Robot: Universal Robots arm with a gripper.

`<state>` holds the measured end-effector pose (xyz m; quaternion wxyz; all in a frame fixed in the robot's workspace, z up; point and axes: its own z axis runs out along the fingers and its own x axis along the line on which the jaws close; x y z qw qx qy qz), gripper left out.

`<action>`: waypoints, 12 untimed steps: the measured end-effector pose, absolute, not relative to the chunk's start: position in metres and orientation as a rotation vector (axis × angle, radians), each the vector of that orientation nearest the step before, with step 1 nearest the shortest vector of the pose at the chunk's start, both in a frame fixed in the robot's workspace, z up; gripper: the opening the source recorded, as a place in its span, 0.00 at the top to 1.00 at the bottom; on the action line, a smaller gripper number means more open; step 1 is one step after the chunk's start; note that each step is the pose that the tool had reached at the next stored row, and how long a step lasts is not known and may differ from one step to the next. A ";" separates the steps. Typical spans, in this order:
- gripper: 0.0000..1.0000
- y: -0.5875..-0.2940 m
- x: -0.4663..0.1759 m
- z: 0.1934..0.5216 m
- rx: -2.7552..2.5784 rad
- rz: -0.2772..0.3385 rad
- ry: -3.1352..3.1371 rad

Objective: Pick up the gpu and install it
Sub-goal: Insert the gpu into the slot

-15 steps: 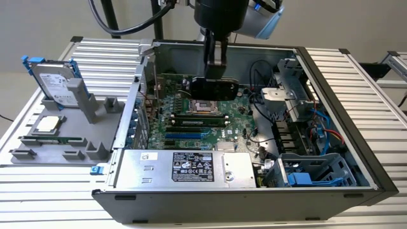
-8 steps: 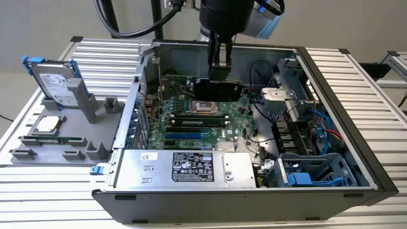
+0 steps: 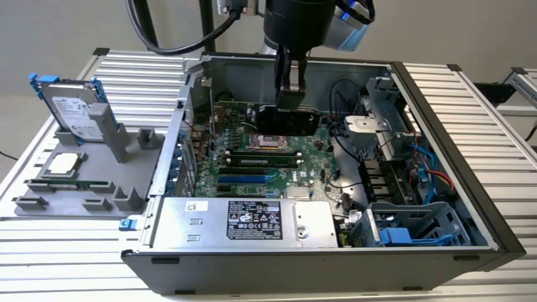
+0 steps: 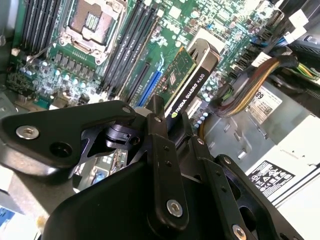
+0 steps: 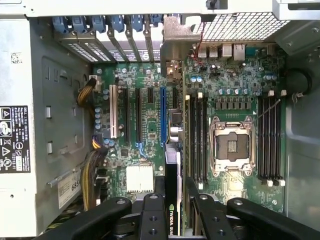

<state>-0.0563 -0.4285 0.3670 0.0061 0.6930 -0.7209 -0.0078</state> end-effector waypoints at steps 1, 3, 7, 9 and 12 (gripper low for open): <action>1.00 -0.428 -0.056 0.366 2.169 -0.024 -2.256; 1.00 -0.428 -0.056 0.366 2.169 -0.024 -2.256; 1.00 -0.428 -0.056 0.364 2.169 -0.024 -2.256; 1.00 -0.428 -0.056 0.363 2.169 -0.024 -2.256; 1.00 -0.429 -0.056 0.361 2.169 -0.024 -2.256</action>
